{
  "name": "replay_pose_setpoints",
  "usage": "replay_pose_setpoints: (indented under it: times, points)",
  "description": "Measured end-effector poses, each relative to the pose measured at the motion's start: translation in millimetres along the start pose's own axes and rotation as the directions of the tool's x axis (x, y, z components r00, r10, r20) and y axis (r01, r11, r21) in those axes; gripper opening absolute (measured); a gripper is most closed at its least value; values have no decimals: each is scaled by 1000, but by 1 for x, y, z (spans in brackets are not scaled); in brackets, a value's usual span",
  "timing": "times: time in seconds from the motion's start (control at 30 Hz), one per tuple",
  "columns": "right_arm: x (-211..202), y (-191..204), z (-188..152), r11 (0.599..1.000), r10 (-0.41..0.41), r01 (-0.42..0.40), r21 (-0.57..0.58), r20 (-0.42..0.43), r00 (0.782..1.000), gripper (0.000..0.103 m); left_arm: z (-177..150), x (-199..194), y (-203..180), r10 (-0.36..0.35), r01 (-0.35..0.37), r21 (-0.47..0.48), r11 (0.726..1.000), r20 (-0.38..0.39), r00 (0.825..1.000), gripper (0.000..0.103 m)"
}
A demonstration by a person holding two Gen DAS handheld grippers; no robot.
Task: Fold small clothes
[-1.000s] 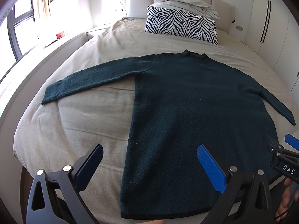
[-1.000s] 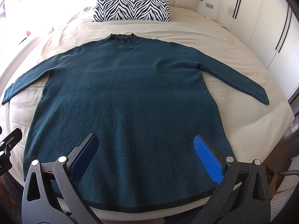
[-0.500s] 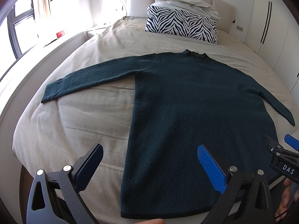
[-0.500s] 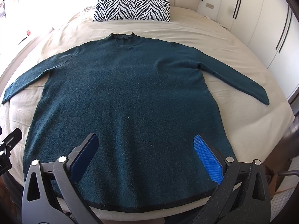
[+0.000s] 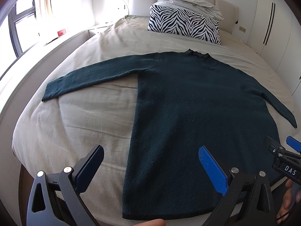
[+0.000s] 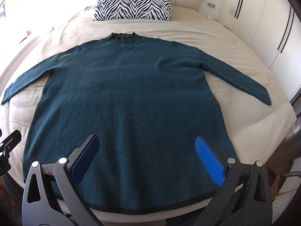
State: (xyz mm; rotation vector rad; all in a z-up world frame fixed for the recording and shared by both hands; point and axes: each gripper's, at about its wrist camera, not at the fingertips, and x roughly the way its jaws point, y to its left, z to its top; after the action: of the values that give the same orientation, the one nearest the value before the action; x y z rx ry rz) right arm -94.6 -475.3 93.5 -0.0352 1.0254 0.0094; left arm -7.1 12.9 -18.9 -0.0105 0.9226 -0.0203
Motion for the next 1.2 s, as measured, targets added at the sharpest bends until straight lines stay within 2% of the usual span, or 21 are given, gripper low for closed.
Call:
replay_pose_setpoints:
  times: [0.17, 0.33, 0.53, 0.63, 0.7, 0.8, 0.87, 0.93, 1.07, 1.13, 1.2]
  points:
    - [0, 0, 0, 1000, 0, 0, 0, -1, 1000, 103, -5, -1, 5, -19, 19, -23, 1000, -4, 1000, 103]
    - [1, 0, -2, 1000, -1, 1, -1, -3, 1000, 103, -10, -6, 12, -32, 33, -42, 999, 24, 999, 103]
    - [3, 2, -1, 1000, -5, 5, -7, -5, 1000, 103, -9, 3, 38, -109, 107, -112, 988, -11, 994, 103]
    - [4, 4, 0, 1000, -7, 7, -18, -6, 1000, 103, -5, 9, 57, -163, 157, -170, 973, -27, 986, 103]
    - [4, 5, 0, 1000, -9, 9, -25, -3, 1000, 103, -1, 11, 71, -185, 179, -217, 960, -9, 983, 103]
    - [4, 12, 7, 999, -21, 21, -42, 0, 1000, 103, 3, 9, 91, -165, 176, -264, 948, 61, 984, 103]
    - [4, 16, 10, 998, -22, 22, -52, 3, 1000, 103, 5, 11, 106, -149, 174, -324, 930, 100, 984, 103]
    - [5, 20, 14, 998, -18, 18, -60, 3, 1000, 103, 7, 19, 121, -158, 176, -376, 910, 81, 984, 103]
    - [9, 34, 25, 994, -35, 36, -99, 10, 999, 103, 12, 36, 149, -165, 151, -416, 897, 4, 986, 103]
    - [12, 47, 32, 986, -77, 78, -146, 18, 997, 103, 15, 38, 167, -133, 127, -448, 885, 19, 991, 103]
    - [14, 58, 39, 981, -78, 81, -177, 27, 997, 103, 21, 43, 187, -116, 123, -489, 864, 45, 992, 103]
